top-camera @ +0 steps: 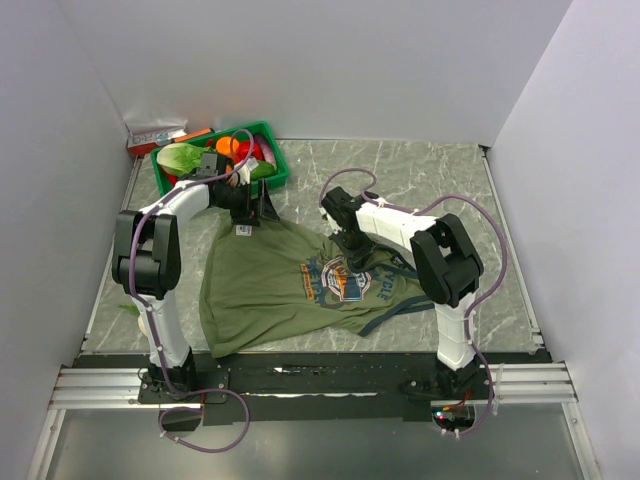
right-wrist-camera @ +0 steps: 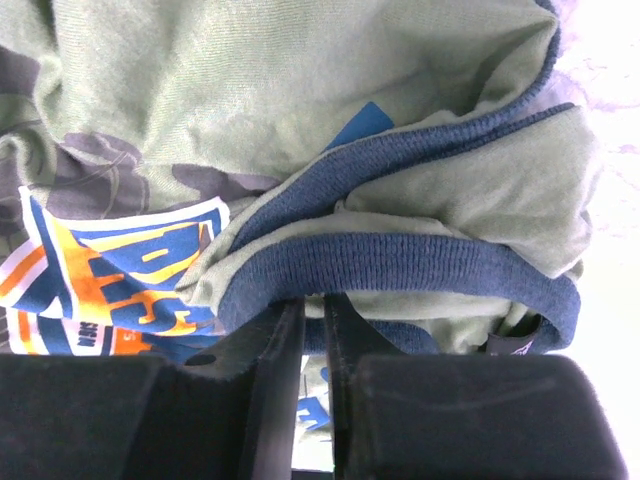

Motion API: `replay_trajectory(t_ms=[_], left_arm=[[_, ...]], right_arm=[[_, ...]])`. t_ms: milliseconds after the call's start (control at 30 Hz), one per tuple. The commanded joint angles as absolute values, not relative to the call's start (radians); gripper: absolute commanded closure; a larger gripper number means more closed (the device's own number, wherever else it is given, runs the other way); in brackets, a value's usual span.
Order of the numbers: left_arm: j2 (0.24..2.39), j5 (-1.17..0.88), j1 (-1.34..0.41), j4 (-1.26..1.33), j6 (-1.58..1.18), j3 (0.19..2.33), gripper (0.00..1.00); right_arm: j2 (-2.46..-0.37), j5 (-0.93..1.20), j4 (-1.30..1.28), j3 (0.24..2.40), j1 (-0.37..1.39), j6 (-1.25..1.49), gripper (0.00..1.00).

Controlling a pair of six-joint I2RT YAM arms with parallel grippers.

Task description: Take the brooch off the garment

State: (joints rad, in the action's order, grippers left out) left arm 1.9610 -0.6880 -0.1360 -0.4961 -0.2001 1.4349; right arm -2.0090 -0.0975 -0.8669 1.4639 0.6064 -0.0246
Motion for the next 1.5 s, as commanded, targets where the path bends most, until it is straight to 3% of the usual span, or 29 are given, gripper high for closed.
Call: replay_trajectory(t_ms=[0,167,267,1133,1467], left_arm=[[1.970,-0.710,-0.130,-0.494,-0.198,1.473,0.11],[1.974,-0.713,-0.129,-0.494,-0.199,1.474,0.11],[1.977,-0.716,-0.127,-0.495,-0.199,1.479,0.11],[1.979,-0.836,-0.136,-0.474,-0.184,1.470,0.09],[1.960,-0.857,-0.153,-0.482,-0.150,1.474,0.10]], right_arm=[[-2.043,-0.115,-0.873,1.471,0.614,-0.044,0.82],[-2.043,-0.146,-0.865,1.471,0.621,-0.086,0.89],[-2.033,-0.147,-0.862,1.471,0.623,-0.107,1.00],[-1.813,-0.077,-0.972,1.486,0.604,-0.250,1.00],[-1.695,0.221,-0.962,1.516,0.468,-0.285,1.00]])
